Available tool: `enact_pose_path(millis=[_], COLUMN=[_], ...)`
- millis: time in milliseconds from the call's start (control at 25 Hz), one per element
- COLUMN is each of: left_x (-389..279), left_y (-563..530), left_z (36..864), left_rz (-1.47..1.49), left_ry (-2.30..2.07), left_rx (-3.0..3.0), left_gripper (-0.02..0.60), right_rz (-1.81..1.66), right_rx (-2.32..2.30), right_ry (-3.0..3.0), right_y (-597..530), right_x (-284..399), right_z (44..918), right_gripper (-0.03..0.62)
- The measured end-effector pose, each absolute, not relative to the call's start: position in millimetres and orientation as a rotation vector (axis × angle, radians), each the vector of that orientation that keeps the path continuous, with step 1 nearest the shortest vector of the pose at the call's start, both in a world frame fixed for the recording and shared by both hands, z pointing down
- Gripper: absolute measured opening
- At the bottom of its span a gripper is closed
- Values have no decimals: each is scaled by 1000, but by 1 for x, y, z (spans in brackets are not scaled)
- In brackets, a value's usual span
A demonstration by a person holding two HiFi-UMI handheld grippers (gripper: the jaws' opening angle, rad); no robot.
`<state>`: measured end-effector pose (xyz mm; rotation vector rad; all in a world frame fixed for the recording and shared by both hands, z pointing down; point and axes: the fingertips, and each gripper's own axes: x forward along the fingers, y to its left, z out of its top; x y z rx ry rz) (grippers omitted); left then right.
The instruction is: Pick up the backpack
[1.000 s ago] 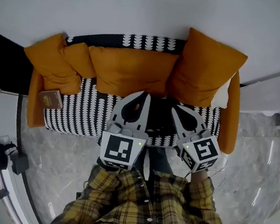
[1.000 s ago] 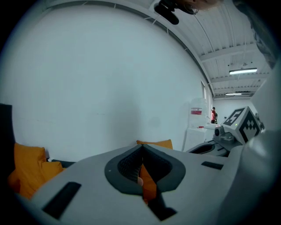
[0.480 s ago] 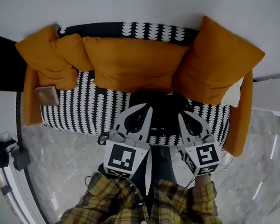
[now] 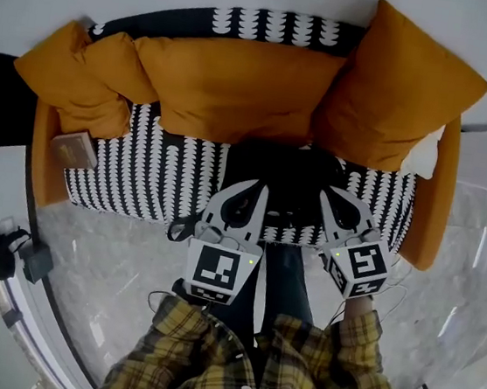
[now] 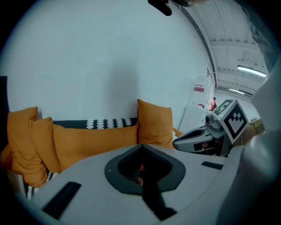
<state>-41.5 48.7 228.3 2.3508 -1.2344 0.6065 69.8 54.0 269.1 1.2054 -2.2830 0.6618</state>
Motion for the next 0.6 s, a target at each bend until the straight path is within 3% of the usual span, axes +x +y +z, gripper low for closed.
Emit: enact_pose_path(millis=[600], left_x=[-40], left_y=[64], left_z=[304], left_rz=[672], left_ry=[-1243], left_rx=[2255], left_gripper=[20], right_rz=[680], right_rx=[1133], right_ry=[-2210], right_y=[65], right_x=[86], right_z=[339], right_gripper=[17])
